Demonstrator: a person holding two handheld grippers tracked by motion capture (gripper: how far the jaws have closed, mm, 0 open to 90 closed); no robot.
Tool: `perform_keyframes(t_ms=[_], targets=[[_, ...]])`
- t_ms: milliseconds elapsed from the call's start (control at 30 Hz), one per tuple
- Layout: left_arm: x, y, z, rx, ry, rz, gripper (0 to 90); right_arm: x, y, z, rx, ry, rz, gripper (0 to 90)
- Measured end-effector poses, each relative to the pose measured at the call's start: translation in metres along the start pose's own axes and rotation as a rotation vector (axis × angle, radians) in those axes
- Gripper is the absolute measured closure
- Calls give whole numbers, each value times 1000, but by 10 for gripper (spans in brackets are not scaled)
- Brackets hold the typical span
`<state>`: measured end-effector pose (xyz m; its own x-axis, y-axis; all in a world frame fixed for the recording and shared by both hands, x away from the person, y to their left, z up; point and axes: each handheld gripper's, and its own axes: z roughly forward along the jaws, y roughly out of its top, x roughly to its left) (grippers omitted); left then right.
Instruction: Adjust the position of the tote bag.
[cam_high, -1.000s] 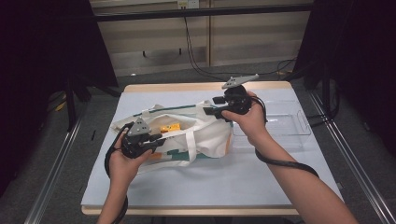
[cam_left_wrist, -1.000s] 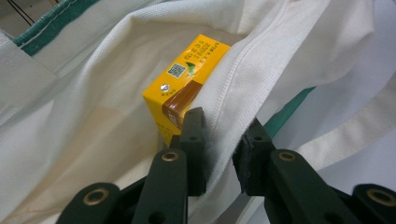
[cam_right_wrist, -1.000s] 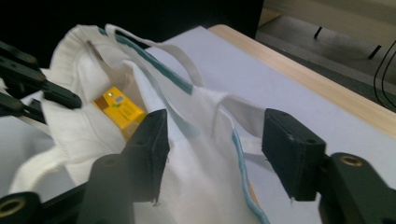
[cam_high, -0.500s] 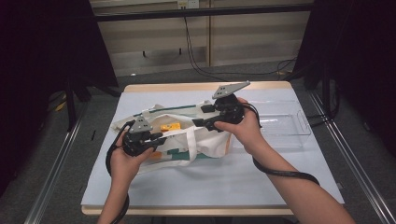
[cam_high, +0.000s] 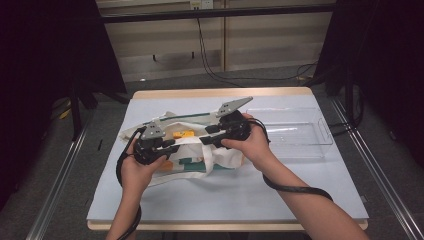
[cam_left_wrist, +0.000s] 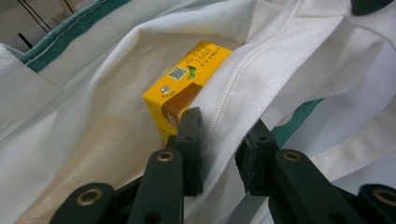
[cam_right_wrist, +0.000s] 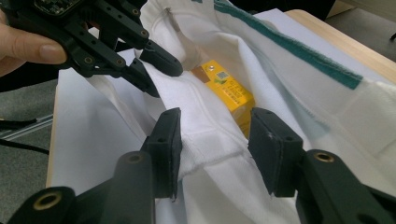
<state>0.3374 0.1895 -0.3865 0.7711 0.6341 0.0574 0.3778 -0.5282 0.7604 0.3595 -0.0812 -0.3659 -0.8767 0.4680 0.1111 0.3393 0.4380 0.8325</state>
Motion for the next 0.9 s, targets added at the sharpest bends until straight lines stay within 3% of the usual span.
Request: perform_keyframes(t_ms=[167,267,367,500,633,733,833,900], targets=[[0,1,1,-6,-2,-11,724,2,-2,3,11,4,-16,603],[0,1,1,-4,-2,-13,724,4,-1,3,4,1,-13,554],[1,2,-1,-2,-2,-16,725,5,1,5,-4,8,-7,449],[1,4,-3,-4,-10,-6,727,8,2,10,6,14,-13,440],[-3,6,-5,-28,-14,-14,728,9,1,14,36,-4,-37,493],[-4,5,-6,-21,-23,1,725,9,-1,15,44,1,-54,559],[-4,4,-7,-21,-27,-18,720,12,-2,16,54,7,-81,661],[-4,4,-7,-15,-27,-21,721,15,-2,18,75,4,-106,675]])
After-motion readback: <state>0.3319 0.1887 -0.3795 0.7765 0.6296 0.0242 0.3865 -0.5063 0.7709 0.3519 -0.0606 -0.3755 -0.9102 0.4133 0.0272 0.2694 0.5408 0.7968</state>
